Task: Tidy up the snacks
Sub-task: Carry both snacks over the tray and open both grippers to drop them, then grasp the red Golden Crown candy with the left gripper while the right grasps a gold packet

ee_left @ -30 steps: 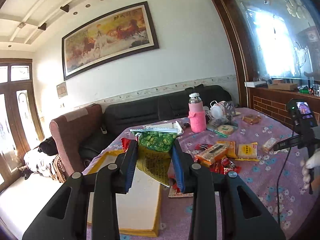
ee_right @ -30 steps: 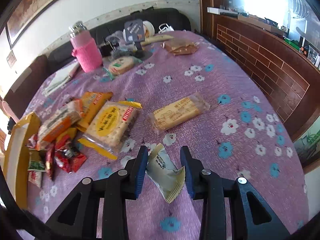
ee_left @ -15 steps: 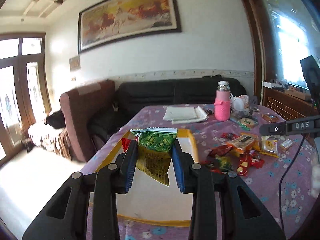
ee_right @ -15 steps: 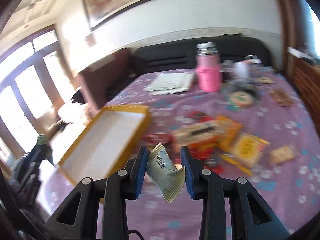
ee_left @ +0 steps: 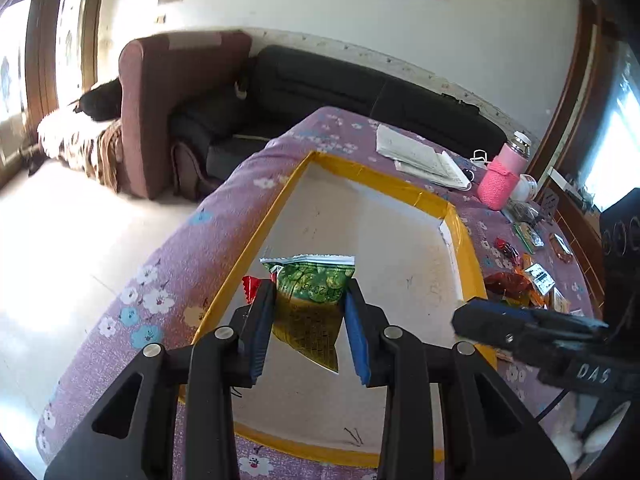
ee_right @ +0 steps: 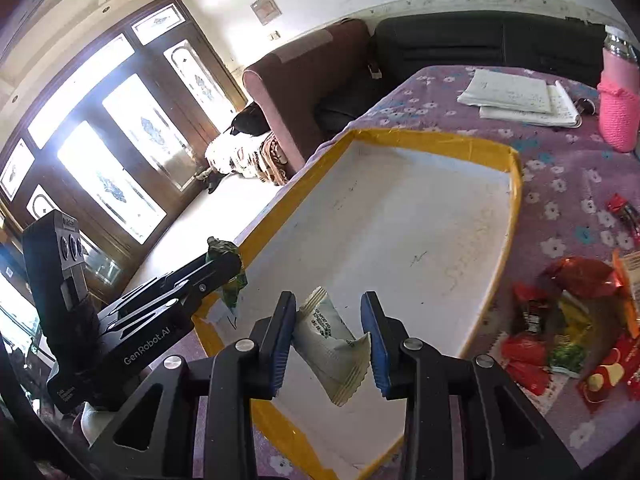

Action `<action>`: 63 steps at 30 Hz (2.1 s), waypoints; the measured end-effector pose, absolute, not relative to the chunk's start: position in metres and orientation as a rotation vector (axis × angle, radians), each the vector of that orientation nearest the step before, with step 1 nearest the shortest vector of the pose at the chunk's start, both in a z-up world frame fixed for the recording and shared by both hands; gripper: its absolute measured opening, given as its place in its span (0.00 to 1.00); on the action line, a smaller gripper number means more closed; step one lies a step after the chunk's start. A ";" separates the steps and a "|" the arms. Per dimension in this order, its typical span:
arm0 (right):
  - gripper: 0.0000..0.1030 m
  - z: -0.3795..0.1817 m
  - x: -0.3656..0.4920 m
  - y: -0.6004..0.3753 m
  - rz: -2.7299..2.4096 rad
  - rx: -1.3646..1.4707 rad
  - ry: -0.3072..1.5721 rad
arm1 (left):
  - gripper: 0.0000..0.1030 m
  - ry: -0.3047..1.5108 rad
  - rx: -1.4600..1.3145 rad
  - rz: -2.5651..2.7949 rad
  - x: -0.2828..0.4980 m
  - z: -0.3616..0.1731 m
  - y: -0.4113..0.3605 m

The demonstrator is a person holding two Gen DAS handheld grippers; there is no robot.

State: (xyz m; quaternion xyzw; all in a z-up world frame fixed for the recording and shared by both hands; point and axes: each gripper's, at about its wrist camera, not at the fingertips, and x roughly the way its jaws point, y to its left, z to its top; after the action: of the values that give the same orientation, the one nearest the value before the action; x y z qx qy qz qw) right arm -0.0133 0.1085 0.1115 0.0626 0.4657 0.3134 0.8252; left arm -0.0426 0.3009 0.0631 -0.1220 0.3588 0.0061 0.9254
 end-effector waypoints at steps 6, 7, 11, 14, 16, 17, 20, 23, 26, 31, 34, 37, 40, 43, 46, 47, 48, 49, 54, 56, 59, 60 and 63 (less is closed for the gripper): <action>0.38 0.095 -0.011 0.133 0.661 0.054 1.028 | 0.40 0.756 -0.269 0.025 -0.042 0.060 0.312; 0.38 0.096 -0.011 0.136 0.660 0.051 1.027 | 0.42 0.755 -0.276 0.018 -0.042 0.063 0.313; 0.42 0.105 -0.015 0.133 0.668 0.070 1.001 | 0.43 0.733 -0.295 0.006 -0.051 0.076 0.317; 0.43 0.121 -0.023 0.118 0.669 0.102 0.964 | 0.46 0.708 -0.295 0.001 -0.065 0.091 0.312; 0.43 0.135 -0.031 0.096 0.658 0.112 0.920 | 0.56 0.679 -0.281 -0.005 -0.079 0.103 0.303; 0.42 0.142 -0.037 0.082 0.645 0.117 0.898 | 0.59 0.668 -0.273 -0.013 -0.084 0.108 0.299; 0.47 0.158 -0.049 0.028 0.554 0.129 0.841 | 0.70 0.637 -0.263 -0.023 -0.100 0.117 0.284; 0.51 0.157 -0.054 -0.033 0.406 0.132 0.840 | 0.70 0.629 -0.289 -0.031 -0.110 0.115 0.266; 0.51 0.143 -0.053 -0.074 0.324 0.192 0.890 | 0.70 0.597 -0.291 0.007 -0.120 0.111 0.249; 0.51 0.123 -0.036 -0.079 0.310 0.261 0.932 | 0.70 0.575 -0.237 -0.016 -0.130 0.111 0.224; 0.51 0.110 -0.014 -0.059 0.309 0.271 0.958 | 0.70 0.578 -0.238 -0.020 -0.134 0.114 0.224; 0.51 0.097 0.002 -0.036 0.275 0.200 0.991 | 0.70 0.575 -0.238 -0.006 -0.137 0.116 0.226; 0.50 0.080 0.011 -0.022 0.238 0.137 1.019 | 0.70 0.584 -0.249 -0.011 -0.133 0.114 0.226; 0.35 0.067 0.012 -0.022 0.227 0.131 1.061 | 0.70 0.602 -0.239 -0.038 -0.130 0.109 0.221; 0.33 0.072 -0.002 -0.032 0.246 0.155 1.065 | 0.70 0.623 -0.220 -0.069 -0.128 0.104 0.216; 0.33 0.075 -0.010 -0.037 0.262 0.172 1.063 | 0.70 0.630 -0.215 -0.081 -0.127 0.103 0.213; 0.33 0.080 -0.022 -0.046 0.287 0.194 1.054 | 0.70 0.634 -0.214 -0.099 -0.127 0.102 0.210; 0.33 0.085 -0.030 -0.054 0.302 0.208 1.045 | 0.70 0.639 -0.213 -0.117 -0.126 0.101 0.207; 0.33 0.108 -0.075 -0.117 0.323 0.311 0.940 | 0.70 0.694 -0.213 -0.223 -0.115 0.095 0.181; 0.33 0.107 -0.076 -0.141 0.280 0.316 0.907 | 0.70 0.743 -0.228 -0.282 -0.104 0.091 0.164; 0.34 0.094 -0.071 -0.182 0.207 0.365 0.871 | 0.70 0.821 -0.235 -0.389 -0.083 0.083 0.131; 0.34 0.090 -0.068 -0.191 0.193 0.381 0.858 | 0.70 0.841 -0.230 -0.408 -0.076 0.081 0.120; 0.34 0.080 -0.069 -0.210 0.203 0.460 0.828 | 0.70 0.874 -0.171 -0.420 -0.056 0.074 0.084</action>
State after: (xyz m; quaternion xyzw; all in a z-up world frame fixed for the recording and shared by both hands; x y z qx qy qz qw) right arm -0.0694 -0.2099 0.0796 0.2209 0.3978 0.0976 0.8851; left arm -0.0562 0.0843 0.0737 -0.0823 0.4195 -0.2014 0.8813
